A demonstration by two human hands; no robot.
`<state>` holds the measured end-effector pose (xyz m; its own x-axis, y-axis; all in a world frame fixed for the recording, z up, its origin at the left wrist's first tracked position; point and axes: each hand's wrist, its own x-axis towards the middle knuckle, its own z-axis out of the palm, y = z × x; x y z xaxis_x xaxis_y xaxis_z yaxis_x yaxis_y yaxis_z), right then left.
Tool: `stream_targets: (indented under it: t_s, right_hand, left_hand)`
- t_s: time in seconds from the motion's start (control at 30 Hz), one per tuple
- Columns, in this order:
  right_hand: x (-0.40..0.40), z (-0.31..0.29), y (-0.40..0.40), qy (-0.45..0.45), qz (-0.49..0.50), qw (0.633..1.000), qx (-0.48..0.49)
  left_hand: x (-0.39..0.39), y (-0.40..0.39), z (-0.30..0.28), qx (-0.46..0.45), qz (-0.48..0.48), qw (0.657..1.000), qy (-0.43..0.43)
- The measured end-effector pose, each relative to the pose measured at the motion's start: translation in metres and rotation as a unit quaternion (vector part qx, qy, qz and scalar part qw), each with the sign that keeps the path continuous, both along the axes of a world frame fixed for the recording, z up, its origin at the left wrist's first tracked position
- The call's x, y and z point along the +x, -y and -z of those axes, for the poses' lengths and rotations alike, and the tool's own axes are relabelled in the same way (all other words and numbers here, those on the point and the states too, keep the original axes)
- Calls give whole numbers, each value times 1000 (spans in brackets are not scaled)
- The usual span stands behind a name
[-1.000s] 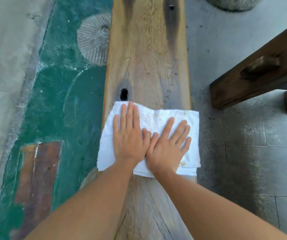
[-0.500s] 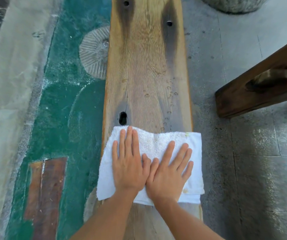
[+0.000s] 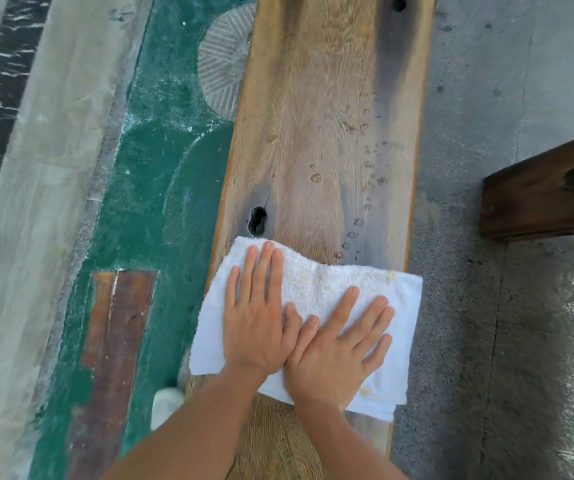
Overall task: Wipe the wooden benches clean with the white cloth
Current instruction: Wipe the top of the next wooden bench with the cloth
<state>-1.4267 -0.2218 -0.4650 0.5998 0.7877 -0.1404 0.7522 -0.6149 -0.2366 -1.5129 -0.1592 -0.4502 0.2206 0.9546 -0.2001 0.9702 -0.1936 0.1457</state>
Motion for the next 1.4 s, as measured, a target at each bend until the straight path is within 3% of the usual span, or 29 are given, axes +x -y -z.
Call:
stream_targets:
  t_s: [0.27, 0.47, 0.63, 0.73, 0.83, 1.0, 1.13, 1.23, 1.4]
  right_hand:
    - [-1, -2, 1, 24, 14, 999, 21]
    - [-9, -5, 27, 24, 3, 1000, -12]
    - [-15, -15, 80, 2, -29, 999, -24]
    - [17, -17, 67, -21, -66, 997, -24]
    - [47, -18, 3, -18, -90, 996, -17]
    - [90, -8, -206, -58, -8, 998, 20]
    - [116, 1, -297, -45, -3, 999, 29]
    - [114, 1, -281, -12, -69, 997, 27]
    - [98, -5, -196, 27, -145, 989, 12]
  left_hand:
    - [-2, 3, 1, 8, 1, 1000, 13]
    - [-3, 40, 0, -15, -77, 997, 19]
    - [-23, 92, -4, -37, -40, 998, 16]
    - [-31, 81, -7, -50, -17, 999, 14]
    - [-17, 17, -7, -39, -7, 999, 24]
    - [49, -207, 3, -26, -53, 996, 73]
    - [62, -314, 12, -31, 11, 998, 59]
    - [55, -298, 14, 18, 14, 998, 57]
    - [35, -165, 6, 15, -11, 998, 53]
